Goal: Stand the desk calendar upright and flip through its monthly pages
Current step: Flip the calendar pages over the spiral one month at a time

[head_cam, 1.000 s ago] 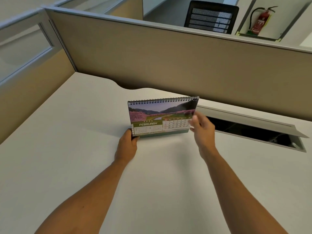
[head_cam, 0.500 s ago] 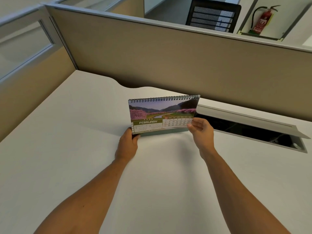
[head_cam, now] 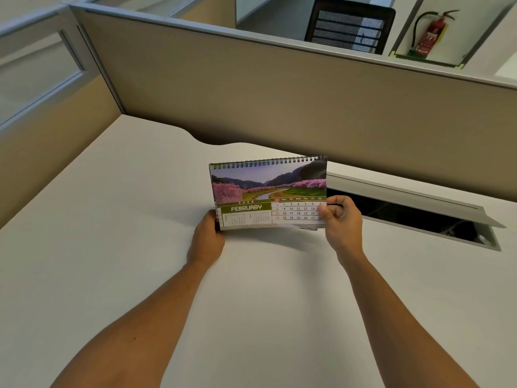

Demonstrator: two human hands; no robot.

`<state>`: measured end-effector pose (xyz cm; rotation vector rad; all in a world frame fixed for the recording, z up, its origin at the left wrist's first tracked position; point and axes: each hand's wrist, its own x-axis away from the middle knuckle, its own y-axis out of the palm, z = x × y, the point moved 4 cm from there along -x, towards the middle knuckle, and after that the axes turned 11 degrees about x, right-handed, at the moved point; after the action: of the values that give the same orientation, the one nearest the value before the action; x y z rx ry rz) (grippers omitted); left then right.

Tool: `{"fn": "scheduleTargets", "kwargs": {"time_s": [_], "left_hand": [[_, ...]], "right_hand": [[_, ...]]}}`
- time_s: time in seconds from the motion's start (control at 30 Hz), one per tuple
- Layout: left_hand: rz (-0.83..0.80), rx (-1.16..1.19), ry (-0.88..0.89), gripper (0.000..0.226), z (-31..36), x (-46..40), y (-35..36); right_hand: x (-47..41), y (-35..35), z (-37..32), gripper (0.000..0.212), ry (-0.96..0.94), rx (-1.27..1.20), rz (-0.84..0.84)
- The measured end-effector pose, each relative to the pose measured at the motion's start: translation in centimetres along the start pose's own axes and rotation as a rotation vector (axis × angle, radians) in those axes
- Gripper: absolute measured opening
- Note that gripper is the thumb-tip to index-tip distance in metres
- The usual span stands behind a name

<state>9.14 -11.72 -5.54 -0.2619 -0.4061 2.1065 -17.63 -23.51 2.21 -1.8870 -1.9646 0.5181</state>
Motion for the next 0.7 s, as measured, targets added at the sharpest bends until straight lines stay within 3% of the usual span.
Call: {"fn": "scheduleTargets", "kwargs": {"time_s": [0.23,0.4,0.53,0.7], "left_hand": [[-0.02,0.084,-0.042,0.031,-0.2,-0.1,-0.1],[-0.003,0.107,-0.026,0.03,-0.2,0.3,-0.3],[0.003,-0.045,0.034,0.03,-0.1,-0.1,-0.1],[0.004,-0.012,-0.006,0.029,0.0,-0.2,0.0]], "right_hand": [[1.3,-1.8,-1.1,0.019,-0.015,-0.022,0.045],[1.3,-3.1,-4.3,0.036,-0.029,-0.352,-0.087],[-0.1,-3.7,-8.1,0.033,-0.051,-0.654,-0.193],[-1.4,-2.1,-12.1,0.054,-0.244,-0.277,-0.275]]}}
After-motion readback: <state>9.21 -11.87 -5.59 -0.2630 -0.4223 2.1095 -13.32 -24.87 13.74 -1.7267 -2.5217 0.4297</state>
